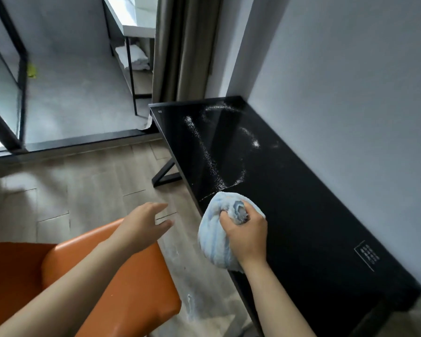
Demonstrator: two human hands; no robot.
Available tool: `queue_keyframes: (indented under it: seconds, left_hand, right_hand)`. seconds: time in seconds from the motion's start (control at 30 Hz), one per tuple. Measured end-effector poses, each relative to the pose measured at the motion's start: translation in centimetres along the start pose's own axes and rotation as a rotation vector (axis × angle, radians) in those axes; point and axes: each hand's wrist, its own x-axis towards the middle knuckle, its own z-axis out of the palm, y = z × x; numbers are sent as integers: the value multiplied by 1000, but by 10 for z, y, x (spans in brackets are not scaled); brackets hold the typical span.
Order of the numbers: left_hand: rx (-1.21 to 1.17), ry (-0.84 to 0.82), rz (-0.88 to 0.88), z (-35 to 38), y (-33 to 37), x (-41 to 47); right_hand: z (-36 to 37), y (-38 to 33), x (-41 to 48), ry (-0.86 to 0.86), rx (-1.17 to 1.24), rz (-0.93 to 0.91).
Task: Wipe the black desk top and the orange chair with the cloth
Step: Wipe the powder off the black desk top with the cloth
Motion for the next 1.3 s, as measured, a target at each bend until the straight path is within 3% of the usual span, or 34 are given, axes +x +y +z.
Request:
queue_keyframes:
  seconds: [0.23, 0.47, 0.87, 1.07, 1.3]
  left_hand:
    - [-159, 195, -74, 38, 41, -92]
    - [-233, 381, -245, 55, 43, -201]
    - [-238, 696, -598, 18, -31, -389]
    - [-292, 775, -730, 14, -90, -500]
    - [-331, 815, -768, -4, -168, -623]
  right_hand:
    - [-63, 5, -36, -106, 83, -91]
    - [-65, -14, -79, -341, 92, -212]
    - [32, -86, -217, -630, 102, -657]
    - [87, -111, -325, -843, 166, -681]
    - [145, -138, -456, -905, 187, -644]
